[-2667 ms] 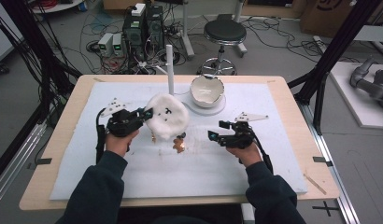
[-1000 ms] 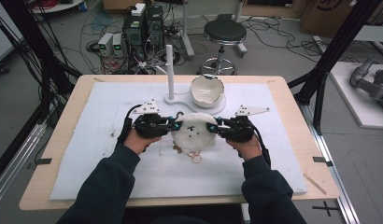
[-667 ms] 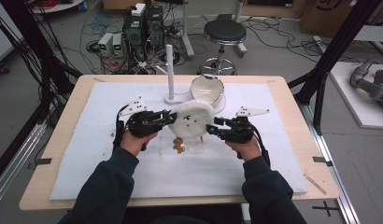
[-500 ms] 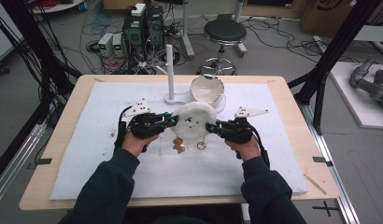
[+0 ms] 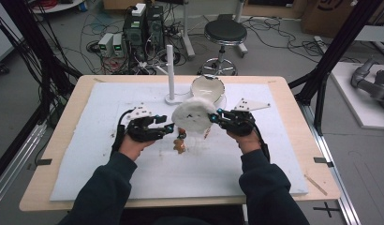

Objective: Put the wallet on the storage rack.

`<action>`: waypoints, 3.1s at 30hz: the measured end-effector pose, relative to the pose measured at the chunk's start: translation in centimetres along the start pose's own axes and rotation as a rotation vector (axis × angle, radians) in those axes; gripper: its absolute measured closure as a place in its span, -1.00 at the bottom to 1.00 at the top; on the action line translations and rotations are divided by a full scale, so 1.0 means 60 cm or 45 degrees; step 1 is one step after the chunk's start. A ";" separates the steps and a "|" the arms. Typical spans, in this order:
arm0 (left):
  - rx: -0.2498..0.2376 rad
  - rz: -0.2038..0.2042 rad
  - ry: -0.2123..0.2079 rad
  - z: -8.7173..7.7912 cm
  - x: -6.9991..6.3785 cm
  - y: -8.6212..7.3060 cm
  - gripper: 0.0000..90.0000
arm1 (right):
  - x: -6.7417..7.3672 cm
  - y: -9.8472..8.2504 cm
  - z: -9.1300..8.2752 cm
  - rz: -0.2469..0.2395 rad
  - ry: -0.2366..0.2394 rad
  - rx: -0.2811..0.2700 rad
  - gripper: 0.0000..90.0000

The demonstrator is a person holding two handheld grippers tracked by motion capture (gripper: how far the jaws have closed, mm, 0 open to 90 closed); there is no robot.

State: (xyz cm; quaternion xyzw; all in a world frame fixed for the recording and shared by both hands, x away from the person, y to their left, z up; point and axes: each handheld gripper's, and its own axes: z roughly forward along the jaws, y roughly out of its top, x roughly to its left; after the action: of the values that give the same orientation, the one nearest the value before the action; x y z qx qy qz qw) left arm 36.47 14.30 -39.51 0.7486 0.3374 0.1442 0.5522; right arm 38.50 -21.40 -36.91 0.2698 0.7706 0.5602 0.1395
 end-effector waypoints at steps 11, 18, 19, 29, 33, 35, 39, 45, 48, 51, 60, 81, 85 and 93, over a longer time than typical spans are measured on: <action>-0.084 -0.112 0.216 -0.095 0.074 -0.043 -0.43 | -0.047 0.081 0.024 -0.115 -0.062 0.018 0.75; -0.085 -0.193 0.230 -0.101 0.091 -0.057 -0.43 | -0.086 0.135 0.055 -0.214 -0.119 0.038 0.75; -0.079 -0.193 0.230 -0.101 0.092 -0.057 -0.42 | -0.092 0.143 0.059 -0.224 -0.125 0.041 0.75; -0.081 -0.230 0.227 -0.101 0.096 -0.062 -0.41 | -0.145 0.160 0.072 -0.280 -0.253 0.123 0.74; -0.095 -0.271 0.218 -0.103 0.099 -0.065 -0.40 | -0.158 0.146 0.068 -0.316 -0.307 0.188 0.74; -0.106 -0.292 0.213 -0.105 0.101 -0.066 -0.40 | -0.159 0.140 0.066 -0.401 -0.349 0.254 0.74; -0.113 -0.301 0.210 -0.106 0.102 -0.067 -0.39 | -0.162 0.136 0.066 -0.432 -0.372 0.276 0.74; -0.100 -0.296 0.203 -0.102 0.101 -0.068 -0.38 | -0.152 0.153 0.064 -0.424 -0.388 0.135 0.74; -0.103 -0.302 0.201 -0.101 0.100 -0.068 -0.38 | -0.148 0.156 0.070 -0.450 -0.393 0.135 0.74; -0.108 -0.302 0.203 -0.103 0.100 -0.068 -0.38 | -0.154 0.146 0.080 -0.449 -0.388 0.200 0.74; -0.111 -0.303 0.205 -0.103 0.101 -0.070 -0.37 | -0.166 0.124 0.076 -0.537 -0.464 0.372 0.73; -0.099 -0.301 0.208 -0.100 0.100 -0.071 -0.36 | -0.144 0.093 0.125 -0.229 -0.317 0.199 0.61; -0.099 -0.301 0.205 -0.099 0.100 -0.072 -0.36 | -0.139 0.086 0.125 -0.208 -0.265 0.279 0.56; -0.115 -0.252 0.259 -0.101 0.097 -0.069 -0.38 | -0.140 0.078 0.041 -0.019 -0.306 0.157 -0.09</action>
State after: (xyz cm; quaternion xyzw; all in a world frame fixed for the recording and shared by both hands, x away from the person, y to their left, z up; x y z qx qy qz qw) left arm 35.72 23.25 -42.11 0.6677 0.4569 0.1792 0.5597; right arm 47.84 -23.23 -34.08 0.3373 0.7834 0.4743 0.2182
